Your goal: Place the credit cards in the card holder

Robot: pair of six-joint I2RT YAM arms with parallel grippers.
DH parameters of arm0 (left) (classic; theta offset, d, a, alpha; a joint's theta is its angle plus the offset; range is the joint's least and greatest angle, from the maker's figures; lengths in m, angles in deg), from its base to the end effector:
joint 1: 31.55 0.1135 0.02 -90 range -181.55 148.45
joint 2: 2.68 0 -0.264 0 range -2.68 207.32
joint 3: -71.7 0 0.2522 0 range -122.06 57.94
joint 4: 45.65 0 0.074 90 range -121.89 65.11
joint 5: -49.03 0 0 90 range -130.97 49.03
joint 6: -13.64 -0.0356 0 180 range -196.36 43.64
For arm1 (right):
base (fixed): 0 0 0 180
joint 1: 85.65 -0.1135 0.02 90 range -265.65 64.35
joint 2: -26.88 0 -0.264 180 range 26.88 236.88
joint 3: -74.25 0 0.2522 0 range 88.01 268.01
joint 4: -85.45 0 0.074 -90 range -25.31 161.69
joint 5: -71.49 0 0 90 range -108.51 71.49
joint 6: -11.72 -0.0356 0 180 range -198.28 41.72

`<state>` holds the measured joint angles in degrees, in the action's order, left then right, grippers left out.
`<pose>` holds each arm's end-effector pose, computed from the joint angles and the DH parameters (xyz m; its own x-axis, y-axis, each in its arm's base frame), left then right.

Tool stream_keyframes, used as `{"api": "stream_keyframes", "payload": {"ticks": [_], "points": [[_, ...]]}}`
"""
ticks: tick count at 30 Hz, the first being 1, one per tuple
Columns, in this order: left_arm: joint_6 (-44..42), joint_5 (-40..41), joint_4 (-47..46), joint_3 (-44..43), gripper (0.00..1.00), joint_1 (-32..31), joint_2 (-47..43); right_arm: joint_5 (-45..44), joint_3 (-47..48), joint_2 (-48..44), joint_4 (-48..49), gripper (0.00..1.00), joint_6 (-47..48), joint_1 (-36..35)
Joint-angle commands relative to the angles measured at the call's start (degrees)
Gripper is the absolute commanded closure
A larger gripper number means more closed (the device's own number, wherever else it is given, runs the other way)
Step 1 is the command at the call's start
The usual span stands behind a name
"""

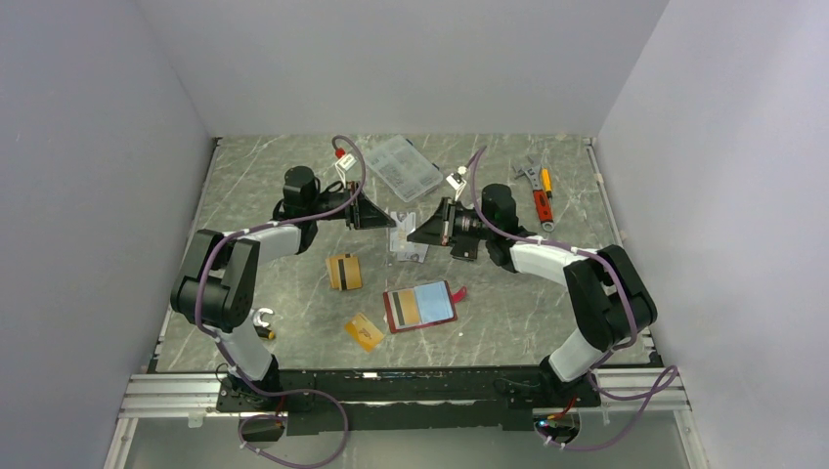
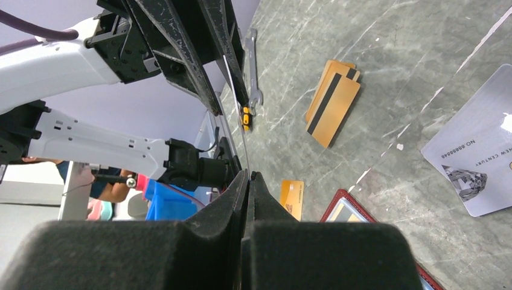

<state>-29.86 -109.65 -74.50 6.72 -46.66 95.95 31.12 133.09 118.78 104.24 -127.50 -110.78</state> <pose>0.3352 -0.1249 0.2275 -0.7744 -0.0641 -0.6294 0.6235 0.0909 -0.7765 0.2910 0.1665 0.2159 -0.8602 0.1382 -0.4908 -0.4473 0.2575 0.8565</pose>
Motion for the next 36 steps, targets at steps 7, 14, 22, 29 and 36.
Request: {"api": "stream_keyframes", "payload": {"ticks": [7,14,22,29,36], "points": [[2.3,-2.9,-4.3,0.2,0.77,-0.4,-0.3,-1.3,5.1,1.4,-2.7,1.00,4.1,-3.3],[2.7,-3.5,-5.0,0.3,0.79,-0.4,-0.8,-1.6,5.5,2.0,-3.8,1.00,4.9,-3.7],[3.6,-4.0,-5.9,0.3,1.00,-0.4,-0.5,-0.4,4.6,2.6,2.6,0.78,-0.2,-2.3],[7.6,-4.2,-10.0,0.5,1.00,-0.4,-0.1,1.4,5.6,6.1,10.4,0.64,-4.5,-4.3],[9.9,-4.1,-12.6,0.7,1.00,-0.4,0.3,2.4,4.1,8.9,22.3,0.74,-12.8,-5.5]]}}
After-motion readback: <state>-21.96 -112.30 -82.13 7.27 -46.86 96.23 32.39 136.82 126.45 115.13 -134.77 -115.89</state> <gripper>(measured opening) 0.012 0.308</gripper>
